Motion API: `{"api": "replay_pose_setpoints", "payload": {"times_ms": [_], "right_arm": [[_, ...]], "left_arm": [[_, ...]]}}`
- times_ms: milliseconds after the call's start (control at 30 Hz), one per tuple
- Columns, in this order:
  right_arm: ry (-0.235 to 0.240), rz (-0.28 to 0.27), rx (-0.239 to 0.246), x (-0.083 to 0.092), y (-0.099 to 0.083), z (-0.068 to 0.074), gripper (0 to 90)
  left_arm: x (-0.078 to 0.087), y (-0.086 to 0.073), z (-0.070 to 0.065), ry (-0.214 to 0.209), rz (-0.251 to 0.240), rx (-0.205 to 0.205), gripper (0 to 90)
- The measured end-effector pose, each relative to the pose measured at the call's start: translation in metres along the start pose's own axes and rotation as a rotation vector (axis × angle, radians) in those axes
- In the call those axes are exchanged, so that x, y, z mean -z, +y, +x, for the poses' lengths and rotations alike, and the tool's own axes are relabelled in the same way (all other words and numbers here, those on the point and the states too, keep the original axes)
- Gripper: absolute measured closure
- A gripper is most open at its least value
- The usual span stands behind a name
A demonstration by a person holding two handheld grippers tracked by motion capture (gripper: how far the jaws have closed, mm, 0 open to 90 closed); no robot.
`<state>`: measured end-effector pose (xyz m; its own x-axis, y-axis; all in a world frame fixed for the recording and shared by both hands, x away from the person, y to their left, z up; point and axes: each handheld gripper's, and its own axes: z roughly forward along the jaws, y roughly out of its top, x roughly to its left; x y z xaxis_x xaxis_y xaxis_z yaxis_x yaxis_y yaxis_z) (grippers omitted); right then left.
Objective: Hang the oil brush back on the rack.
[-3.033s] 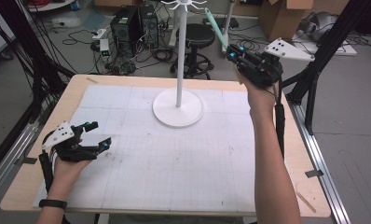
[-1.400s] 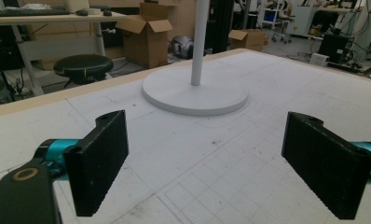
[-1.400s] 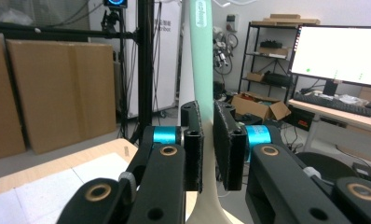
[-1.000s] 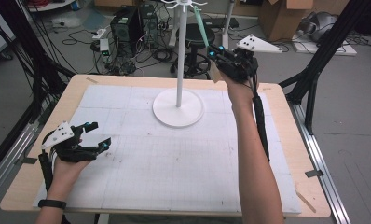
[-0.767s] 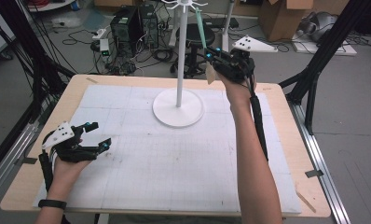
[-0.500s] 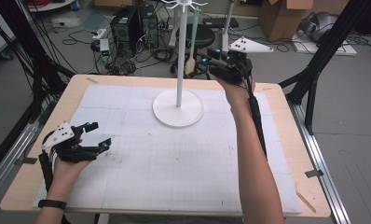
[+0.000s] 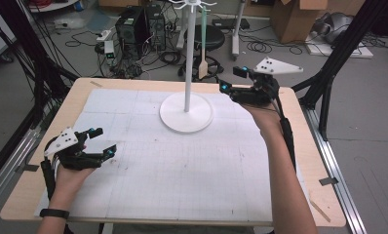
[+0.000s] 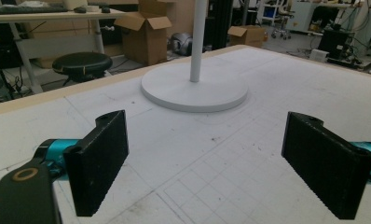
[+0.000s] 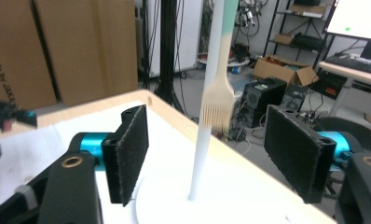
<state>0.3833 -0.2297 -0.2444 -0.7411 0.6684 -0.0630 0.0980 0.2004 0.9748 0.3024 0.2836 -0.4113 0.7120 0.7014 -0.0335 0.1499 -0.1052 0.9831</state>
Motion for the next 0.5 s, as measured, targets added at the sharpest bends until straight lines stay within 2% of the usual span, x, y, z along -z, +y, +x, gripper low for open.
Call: {"api": "replay_pose_setpoints", "payload": {"times_ms": [133, 500], "right_arm": [[-0.006, 0.004, -0.011, 0.020, -0.019, 0.000, 26.7], [-0.008, 0.010, -0.068, 0.077, -0.086, 0.002, 21.0]], "left_arm": [[0.001, 0.000, 0.000, 0.005, -0.002, 0.001, 15.2], [-0.002, -0.001, 0.002, 0.015, -0.002, 0.001, 15.2]]}}
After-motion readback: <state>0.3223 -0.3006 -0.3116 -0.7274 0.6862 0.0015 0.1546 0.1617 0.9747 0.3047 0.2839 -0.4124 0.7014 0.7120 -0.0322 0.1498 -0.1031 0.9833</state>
